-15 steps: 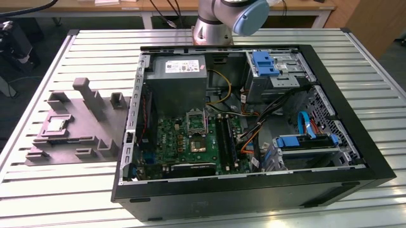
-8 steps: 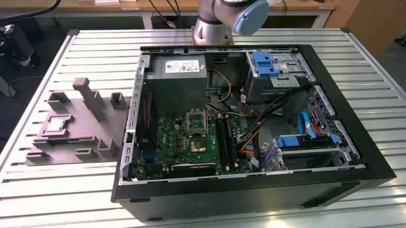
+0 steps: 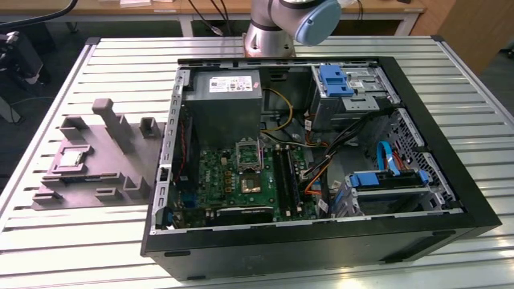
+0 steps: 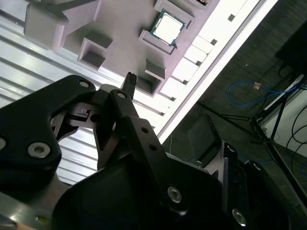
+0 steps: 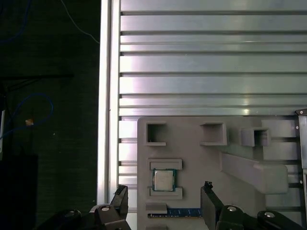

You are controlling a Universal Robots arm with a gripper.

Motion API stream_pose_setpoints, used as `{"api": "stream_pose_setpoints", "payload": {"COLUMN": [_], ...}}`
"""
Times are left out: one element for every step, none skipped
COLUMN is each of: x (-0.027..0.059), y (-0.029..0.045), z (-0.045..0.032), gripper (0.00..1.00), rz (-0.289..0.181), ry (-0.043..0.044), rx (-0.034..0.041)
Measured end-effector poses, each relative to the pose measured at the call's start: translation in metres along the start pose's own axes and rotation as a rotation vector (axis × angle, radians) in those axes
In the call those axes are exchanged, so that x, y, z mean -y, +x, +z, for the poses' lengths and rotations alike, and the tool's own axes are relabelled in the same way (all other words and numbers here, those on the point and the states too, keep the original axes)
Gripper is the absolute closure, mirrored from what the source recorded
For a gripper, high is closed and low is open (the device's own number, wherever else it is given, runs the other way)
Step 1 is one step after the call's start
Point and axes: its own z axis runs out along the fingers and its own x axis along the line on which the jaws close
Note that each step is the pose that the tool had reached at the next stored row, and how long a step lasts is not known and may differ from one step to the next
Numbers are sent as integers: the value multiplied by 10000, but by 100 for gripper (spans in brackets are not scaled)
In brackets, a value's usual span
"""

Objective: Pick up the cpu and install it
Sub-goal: 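Pick up the cpu and move it towards the insertion slot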

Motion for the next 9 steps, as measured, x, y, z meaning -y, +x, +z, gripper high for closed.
{"api": "stream_pose_setpoints", "payload": {"x": [0, 0, 0, 0, 0, 1, 4, 9, 18], "y": [0, 0, 0, 0, 0, 0, 0, -1, -1], "z": [0, 0, 1, 1, 2, 8, 15, 24, 36], "gripper": [29, 29, 29, 29, 29, 29, 29, 29, 29], "rz": [0, 0, 0, 0, 0, 0, 0, -1, -1], "ry": [1, 0, 0, 0, 0, -2, -3, -2, -4], "rx": [0, 0, 0, 0, 0, 4, 4, 2, 0]}}
